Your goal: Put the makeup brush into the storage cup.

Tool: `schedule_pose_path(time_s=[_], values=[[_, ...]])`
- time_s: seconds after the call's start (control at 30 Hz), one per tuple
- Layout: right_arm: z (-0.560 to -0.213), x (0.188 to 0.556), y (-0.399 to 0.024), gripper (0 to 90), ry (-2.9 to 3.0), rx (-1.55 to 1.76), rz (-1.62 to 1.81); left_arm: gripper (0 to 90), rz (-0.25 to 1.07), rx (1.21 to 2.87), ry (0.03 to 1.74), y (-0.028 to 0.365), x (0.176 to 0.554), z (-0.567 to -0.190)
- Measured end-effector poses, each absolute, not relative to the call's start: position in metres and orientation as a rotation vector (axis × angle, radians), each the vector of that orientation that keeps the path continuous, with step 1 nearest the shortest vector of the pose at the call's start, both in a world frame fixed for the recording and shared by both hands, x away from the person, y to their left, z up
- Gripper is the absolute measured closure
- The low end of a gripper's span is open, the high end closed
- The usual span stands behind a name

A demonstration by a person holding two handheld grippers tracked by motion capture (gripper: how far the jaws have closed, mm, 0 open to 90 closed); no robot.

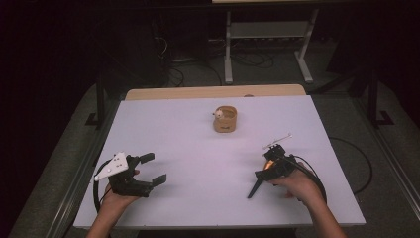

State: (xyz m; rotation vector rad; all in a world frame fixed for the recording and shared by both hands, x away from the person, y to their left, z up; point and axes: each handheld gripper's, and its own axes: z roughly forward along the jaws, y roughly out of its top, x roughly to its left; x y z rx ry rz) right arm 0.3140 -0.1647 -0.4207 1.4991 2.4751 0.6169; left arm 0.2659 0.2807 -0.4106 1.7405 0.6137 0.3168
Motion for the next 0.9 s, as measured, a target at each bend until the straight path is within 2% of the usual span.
schedule_pose_path(time_s=[0.13,0.43,0.9], values=[[-0.4216,0.3143,-0.1642,16.9,2.473,1.493,0.595,9.8,0.317,1.739,0.615,0.2808,0.2656,-0.4103],[-0.4212,0.3154,-0.1682,28.3,2.476,1.504,0.560,9.8,0.317,1.743,0.614,0.2813,0.2660,-0.4104],[-0.4206,0.3174,-0.1727,38.8,2.472,1.544,0.562,9.8,0.315,1.742,0.614,0.2808,0.2659,-0.4107]])
